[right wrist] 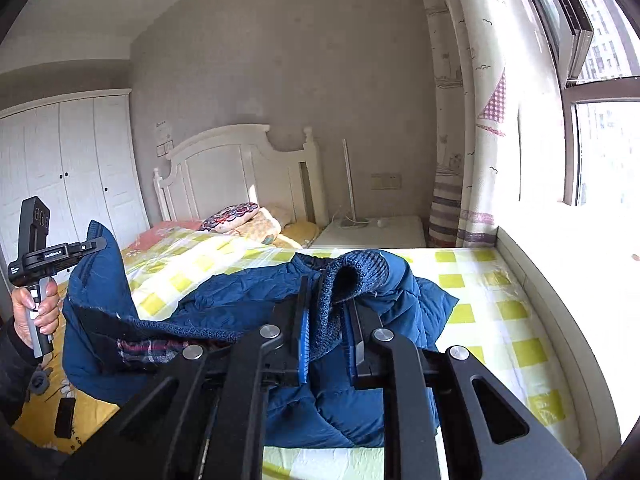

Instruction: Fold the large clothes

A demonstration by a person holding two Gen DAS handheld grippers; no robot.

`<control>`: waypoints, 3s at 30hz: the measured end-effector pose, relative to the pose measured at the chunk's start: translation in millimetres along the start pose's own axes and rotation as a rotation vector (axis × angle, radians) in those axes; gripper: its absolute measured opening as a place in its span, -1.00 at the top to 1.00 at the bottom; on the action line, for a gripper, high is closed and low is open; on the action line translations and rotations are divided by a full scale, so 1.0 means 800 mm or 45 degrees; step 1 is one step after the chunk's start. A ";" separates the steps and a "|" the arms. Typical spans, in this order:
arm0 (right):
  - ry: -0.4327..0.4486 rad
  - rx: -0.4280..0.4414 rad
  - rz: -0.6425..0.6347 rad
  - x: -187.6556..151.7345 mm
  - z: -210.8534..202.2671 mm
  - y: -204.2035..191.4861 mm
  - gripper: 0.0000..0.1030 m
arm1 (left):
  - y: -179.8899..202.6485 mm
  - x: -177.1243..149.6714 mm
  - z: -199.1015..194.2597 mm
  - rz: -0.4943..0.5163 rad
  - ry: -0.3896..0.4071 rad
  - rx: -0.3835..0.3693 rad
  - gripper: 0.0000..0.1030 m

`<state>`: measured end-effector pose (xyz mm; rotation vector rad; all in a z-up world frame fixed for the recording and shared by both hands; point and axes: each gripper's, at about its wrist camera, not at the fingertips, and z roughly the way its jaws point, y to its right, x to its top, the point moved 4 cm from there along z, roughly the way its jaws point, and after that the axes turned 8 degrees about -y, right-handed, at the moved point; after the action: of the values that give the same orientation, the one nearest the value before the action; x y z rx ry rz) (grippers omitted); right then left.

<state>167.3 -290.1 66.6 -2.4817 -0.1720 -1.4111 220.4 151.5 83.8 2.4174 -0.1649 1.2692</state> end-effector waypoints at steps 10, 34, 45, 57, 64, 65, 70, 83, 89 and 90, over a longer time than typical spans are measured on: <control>-0.289 -0.052 0.533 -0.033 0.192 0.155 -0.47 | -0.143 0.025 0.194 -0.258 -0.148 0.339 -0.65; -0.487 0.076 0.094 -0.054 0.240 0.166 0.09 | -0.131 -0.007 0.339 0.168 -0.600 -0.015 -0.25; -0.171 -0.104 -0.142 0.007 0.119 0.092 0.83 | -0.093 0.032 0.173 0.288 -0.138 -0.075 0.76; -0.665 -0.408 0.236 0.053 0.428 0.192 0.81 | -0.192 0.075 0.454 0.010 -0.549 0.320 0.62; -0.567 -0.320 0.295 0.038 0.424 0.204 0.81 | -0.197 0.082 0.436 0.036 -0.453 0.297 0.62; -0.538 -0.293 0.309 0.049 0.418 0.204 0.81 | -0.195 0.086 0.436 0.047 -0.459 0.305 0.62; -0.664 -0.284 0.364 0.021 0.459 0.218 0.76 | -0.203 0.052 0.482 0.081 -0.610 0.476 0.26; -0.500 -0.258 0.003 0.095 0.418 0.083 -0.25 | -0.054 0.110 0.424 0.392 -0.298 0.630 -0.95; -0.629 -0.243 -0.334 0.089 0.501 -0.031 -0.19 | -0.027 0.089 0.500 0.385 -0.480 0.621 -0.95; -0.676 -0.275 -0.382 0.075 0.519 -0.036 -0.19 | -0.035 0.077 0.516 0.402 -0.522 0.635 -0.96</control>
<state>533.2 -140.8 -77.5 -3.0686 -0.5426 -0.8613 578.7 15.6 -83.1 3.1720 -0.3992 1.0021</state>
